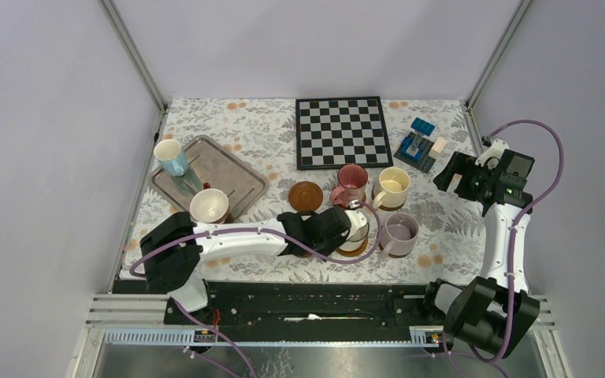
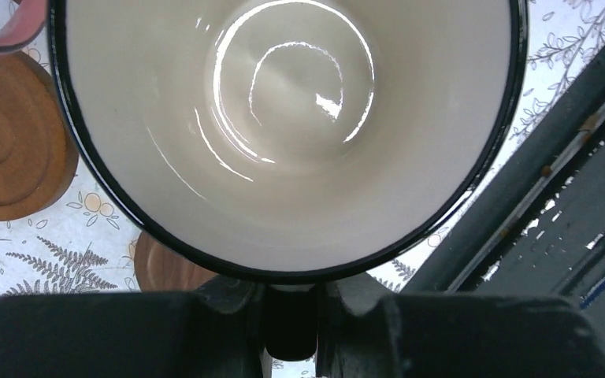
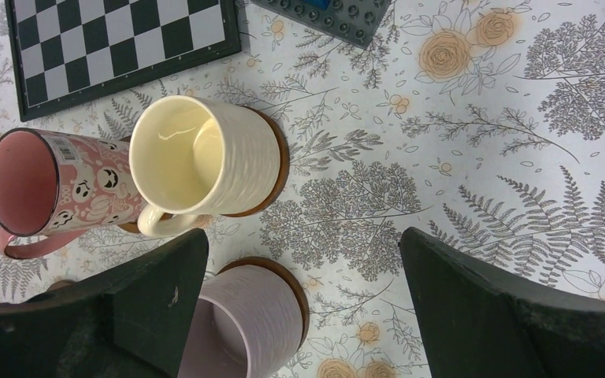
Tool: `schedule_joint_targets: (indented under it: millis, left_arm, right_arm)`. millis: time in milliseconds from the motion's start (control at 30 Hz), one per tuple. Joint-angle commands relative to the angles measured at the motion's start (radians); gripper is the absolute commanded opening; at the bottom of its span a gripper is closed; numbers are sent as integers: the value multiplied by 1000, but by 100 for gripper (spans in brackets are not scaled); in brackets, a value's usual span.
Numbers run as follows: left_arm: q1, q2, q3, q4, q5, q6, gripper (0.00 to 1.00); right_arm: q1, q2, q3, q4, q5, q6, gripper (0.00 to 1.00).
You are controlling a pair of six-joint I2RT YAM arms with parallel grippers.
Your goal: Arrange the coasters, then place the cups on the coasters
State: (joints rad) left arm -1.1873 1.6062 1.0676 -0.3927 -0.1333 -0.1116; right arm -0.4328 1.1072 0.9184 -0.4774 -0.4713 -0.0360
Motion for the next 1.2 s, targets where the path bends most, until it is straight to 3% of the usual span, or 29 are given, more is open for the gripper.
schedule_joint_targets:
  millis: [0, 200, 767, 1167]
  left_arm:
    - [-9, -20, 70, 155, -100, -47, 0]
    - [-9, 2, 61, 170, -27, -86, 0]
    - [-6, 58, 46, 208, -42, -118, 0]
    - [9, 86, 49, 175, -6, -141, 12]
  right_arm:
    - [5, -19, 8, 34, 30, 5, 98]
    - [5, -7, 4, 47, 16, 11, 98]
    - [5, -18, -13, 46, 19, -2, 98]
    - [5, -17, -12, 45, 18, -7, 98]
